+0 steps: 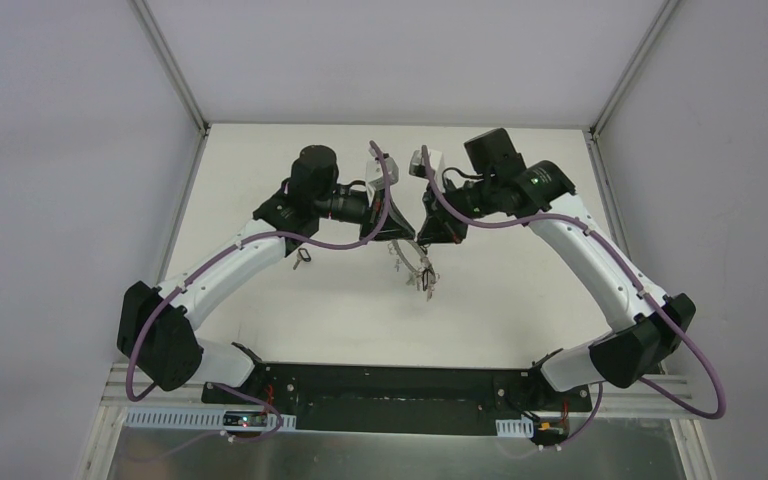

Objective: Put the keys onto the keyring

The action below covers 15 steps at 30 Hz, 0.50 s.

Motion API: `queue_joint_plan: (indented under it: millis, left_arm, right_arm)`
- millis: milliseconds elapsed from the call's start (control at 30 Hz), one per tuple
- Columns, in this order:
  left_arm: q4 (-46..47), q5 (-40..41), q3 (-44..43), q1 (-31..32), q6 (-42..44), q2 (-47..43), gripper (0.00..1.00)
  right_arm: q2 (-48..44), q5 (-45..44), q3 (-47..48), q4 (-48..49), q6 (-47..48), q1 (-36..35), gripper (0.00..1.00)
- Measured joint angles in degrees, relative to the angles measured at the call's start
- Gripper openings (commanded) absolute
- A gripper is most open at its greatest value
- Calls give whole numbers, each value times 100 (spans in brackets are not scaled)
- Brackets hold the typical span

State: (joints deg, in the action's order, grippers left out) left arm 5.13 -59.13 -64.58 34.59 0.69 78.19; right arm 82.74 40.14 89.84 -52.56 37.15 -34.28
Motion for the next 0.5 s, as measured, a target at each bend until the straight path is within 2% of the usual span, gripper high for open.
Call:
queue_joint_plan:
  millis: [233, 500]
  left_arm:
    - [-109, 125, -59, 0, -245, 7, 0]
    - [-142, 107, -59, 35, -623, -20, 0]
  right_arm:
    - [-42, 446, -295, 350, -271, 293, 24]
    - [-481, 1147, -916, 809, -535, 925, 36]
